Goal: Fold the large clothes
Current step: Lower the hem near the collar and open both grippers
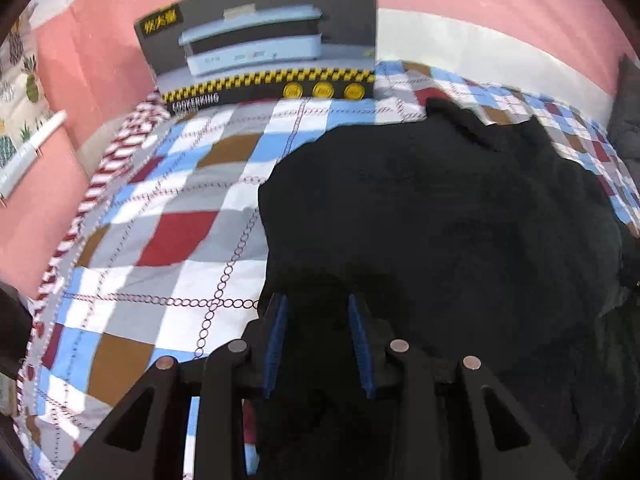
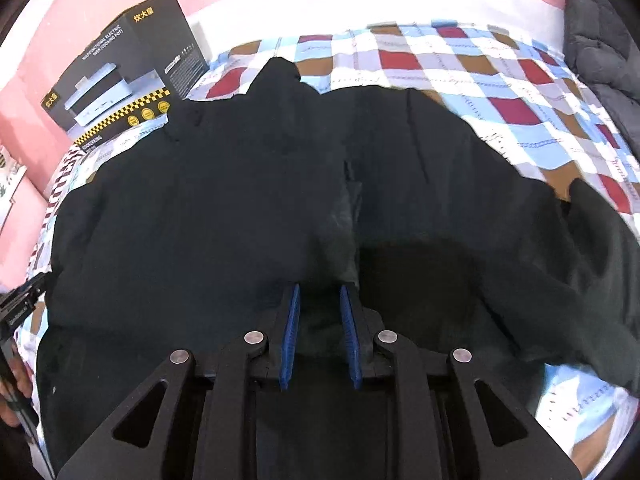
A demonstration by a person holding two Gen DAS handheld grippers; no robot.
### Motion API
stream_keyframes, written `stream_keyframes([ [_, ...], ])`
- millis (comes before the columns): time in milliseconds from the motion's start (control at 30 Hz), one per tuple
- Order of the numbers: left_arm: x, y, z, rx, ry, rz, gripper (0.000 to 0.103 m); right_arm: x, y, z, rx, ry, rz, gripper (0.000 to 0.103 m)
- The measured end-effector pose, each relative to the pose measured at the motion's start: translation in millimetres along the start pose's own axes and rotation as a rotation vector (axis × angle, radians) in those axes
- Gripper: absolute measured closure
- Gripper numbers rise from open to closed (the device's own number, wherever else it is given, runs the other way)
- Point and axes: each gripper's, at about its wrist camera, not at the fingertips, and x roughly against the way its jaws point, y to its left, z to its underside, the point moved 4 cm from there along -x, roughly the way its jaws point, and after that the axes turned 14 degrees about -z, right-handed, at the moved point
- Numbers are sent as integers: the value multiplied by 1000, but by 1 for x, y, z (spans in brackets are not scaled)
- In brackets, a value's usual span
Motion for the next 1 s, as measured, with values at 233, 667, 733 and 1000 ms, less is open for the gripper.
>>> stream_keyframes([
  [233,88,-9,5,-7,-108,40,70,63,23,26,35,-55,-26,82],
  [667,236,-46,58,-13,-163,182,70,178,44,103,32,-128,-45,79],
  [733,253,-52,66,-24,-169,196,69,191,43,111,25,-140,-48,76],
  [1000,293,-73,91,-59,-184,227,69,231,41,140,16,-188,-52,66],
])
